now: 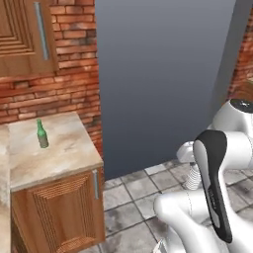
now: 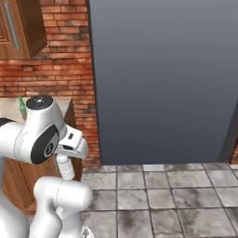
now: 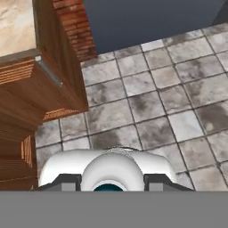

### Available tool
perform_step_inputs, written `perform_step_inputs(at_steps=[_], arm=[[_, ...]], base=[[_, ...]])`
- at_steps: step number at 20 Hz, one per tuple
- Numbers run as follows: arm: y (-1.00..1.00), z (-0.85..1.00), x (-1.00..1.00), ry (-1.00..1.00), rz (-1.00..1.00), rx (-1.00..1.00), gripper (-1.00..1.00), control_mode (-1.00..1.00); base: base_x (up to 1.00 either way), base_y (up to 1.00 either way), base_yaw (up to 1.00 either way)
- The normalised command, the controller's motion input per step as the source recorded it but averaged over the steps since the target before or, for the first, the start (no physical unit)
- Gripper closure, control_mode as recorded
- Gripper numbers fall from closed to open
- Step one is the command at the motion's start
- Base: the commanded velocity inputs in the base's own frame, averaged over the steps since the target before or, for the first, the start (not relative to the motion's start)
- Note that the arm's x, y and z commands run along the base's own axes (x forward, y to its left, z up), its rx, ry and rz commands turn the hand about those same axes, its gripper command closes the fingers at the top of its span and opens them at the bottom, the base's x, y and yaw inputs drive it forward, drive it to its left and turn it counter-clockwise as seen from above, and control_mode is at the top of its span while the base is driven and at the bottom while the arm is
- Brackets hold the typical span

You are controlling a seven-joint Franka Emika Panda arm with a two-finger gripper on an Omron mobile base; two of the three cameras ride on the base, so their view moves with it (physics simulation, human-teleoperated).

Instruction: Place the drinks on the dining counter in a tight cluster.

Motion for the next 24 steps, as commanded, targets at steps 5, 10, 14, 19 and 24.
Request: perform_step_inputs(at_steps=[5,10,14,19,24], arm=[[0.0,0.0,0.0,0.0,0.0,0.0,1.0,1.0],[0.0,0.0,0.0,0.0,0.0,0.0,1.0,1.0],[0.0,0.0,0.0,0.0,0.0,0.0,1.0,1.0],[0.0,0.0,0.0,0.0,0.0,0.0,1.0,1.0],[0.0,0.0,0.0,0.0,0.0,0.0,1.0,1.0]], base=[[0.01,-0.2,-0.9],[0.0,0.0,-0.96],[0.44,0.0,-0.75],[0.89,0.05,-0.51],[1.0,-0.19,-0.16]])
